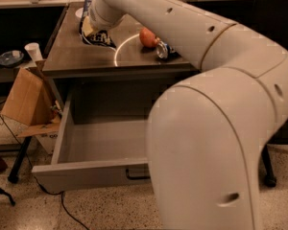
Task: Pick blue chip bag from top drawer and place on counter
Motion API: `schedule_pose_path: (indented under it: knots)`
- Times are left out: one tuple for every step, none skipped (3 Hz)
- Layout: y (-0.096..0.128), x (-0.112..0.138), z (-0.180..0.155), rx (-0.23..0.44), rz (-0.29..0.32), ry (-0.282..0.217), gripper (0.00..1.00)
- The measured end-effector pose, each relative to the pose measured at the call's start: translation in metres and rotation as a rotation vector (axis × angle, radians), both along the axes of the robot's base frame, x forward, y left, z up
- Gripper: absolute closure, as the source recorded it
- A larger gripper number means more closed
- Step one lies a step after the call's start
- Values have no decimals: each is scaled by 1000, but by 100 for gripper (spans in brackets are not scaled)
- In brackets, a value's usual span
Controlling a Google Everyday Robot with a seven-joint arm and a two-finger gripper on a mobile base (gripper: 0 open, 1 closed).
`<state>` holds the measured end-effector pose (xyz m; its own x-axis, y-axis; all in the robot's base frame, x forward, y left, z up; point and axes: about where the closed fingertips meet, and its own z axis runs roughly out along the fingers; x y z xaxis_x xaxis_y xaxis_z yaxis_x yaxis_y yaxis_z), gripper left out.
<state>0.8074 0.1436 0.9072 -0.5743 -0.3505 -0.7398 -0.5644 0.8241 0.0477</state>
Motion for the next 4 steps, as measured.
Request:
schedule_pose_path:
  knots:
    - [18,12,-12,12,18,16,81]
    - [29,16,-20,15,41,25,58]
    - [33,18,-24,14,57,26,34]
    - [30,17,-26,11,71,26,4]
